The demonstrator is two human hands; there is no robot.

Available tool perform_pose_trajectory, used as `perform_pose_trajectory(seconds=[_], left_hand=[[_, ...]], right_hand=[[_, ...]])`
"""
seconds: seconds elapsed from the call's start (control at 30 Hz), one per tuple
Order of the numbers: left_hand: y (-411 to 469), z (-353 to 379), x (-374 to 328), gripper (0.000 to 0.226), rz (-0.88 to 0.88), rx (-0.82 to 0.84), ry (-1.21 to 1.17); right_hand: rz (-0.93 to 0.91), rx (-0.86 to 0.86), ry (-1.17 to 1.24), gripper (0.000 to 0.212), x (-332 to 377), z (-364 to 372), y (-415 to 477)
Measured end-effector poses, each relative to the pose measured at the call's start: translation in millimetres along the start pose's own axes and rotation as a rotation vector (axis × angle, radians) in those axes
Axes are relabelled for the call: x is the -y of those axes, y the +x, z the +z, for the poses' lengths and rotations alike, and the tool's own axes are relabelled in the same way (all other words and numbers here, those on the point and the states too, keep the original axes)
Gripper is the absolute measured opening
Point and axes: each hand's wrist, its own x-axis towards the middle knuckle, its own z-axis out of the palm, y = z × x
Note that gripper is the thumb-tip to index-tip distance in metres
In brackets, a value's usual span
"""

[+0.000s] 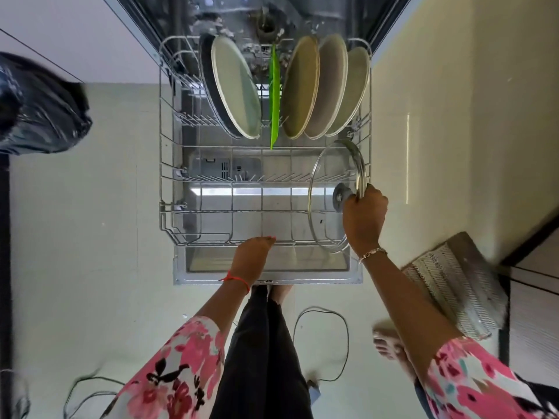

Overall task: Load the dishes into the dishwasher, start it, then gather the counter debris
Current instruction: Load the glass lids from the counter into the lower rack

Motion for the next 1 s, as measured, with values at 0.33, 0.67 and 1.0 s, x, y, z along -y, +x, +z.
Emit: perform_pose_trajectory(seconds=[0.33,0.67,1.0], left_hand=[[8,6,5,0.046,-0.026,-0.034,0.039],[11,6,15,0.042,0.023,0.029,-0.043],[-39,-98,18,0.045,0.031,0.041,-0.120]], right_hand=[[-0.091,0.065,-0.218,0.021,-2,42,10],[-0.084,0.216,-0.122,0.039,-9,72,16],[-0.391,0.383,-0.424,0.062,57,5,-32]])
